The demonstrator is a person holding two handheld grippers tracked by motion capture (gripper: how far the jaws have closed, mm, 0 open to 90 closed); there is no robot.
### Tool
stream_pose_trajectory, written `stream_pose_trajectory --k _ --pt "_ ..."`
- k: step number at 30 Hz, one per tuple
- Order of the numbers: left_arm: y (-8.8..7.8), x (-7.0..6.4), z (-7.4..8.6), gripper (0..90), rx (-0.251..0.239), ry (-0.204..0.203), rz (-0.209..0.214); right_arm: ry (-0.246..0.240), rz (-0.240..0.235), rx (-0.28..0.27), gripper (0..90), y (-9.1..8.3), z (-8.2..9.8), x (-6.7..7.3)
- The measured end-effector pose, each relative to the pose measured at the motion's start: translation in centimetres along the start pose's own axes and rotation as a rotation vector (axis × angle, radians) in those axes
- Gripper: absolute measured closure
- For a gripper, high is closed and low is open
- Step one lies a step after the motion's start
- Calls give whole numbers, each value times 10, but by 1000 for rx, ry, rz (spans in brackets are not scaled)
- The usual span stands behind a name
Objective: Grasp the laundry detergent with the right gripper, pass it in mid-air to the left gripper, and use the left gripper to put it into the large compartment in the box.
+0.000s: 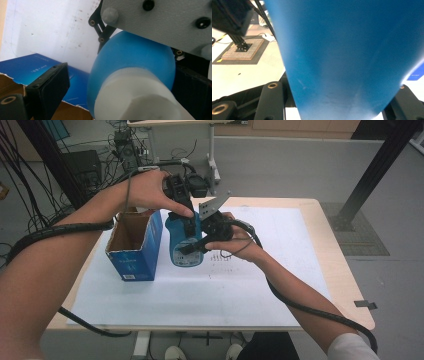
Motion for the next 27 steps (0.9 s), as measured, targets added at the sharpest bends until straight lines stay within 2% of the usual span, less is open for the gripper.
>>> stream_pose_trajectory --k 27 --pt "2 -1 1 62 8 -2 0 -5 -1 -2 434 0 -1 1"
Point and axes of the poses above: each handheld gripper's, and its own axes: y roughly forward along the jaws, z roughly out of its underside, x roughly to its left, the point moved 1 cm from there along y, roughly forward along the jaws, and after that the axes turned 12 degrees about -y, right-handed, at the moved point
